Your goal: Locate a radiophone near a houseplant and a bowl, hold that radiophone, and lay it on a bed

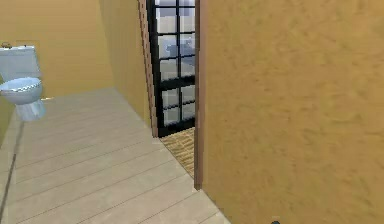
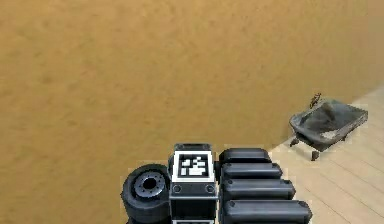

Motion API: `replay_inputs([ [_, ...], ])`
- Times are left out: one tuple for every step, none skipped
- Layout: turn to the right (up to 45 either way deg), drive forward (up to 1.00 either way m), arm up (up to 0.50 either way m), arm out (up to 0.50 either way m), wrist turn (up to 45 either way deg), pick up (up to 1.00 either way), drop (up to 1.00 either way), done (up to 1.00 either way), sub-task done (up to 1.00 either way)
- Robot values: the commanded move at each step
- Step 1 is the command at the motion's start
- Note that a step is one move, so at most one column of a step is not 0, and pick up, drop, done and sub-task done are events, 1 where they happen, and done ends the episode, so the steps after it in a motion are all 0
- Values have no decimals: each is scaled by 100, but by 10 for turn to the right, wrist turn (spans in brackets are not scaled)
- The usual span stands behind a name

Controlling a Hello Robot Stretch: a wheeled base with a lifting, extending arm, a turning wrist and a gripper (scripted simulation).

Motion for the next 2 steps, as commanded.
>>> replay_inputs([
  [0,30,0,0,0,0,0,0,0],
  [-300,0,0,0,0,0,0,0,0],
])
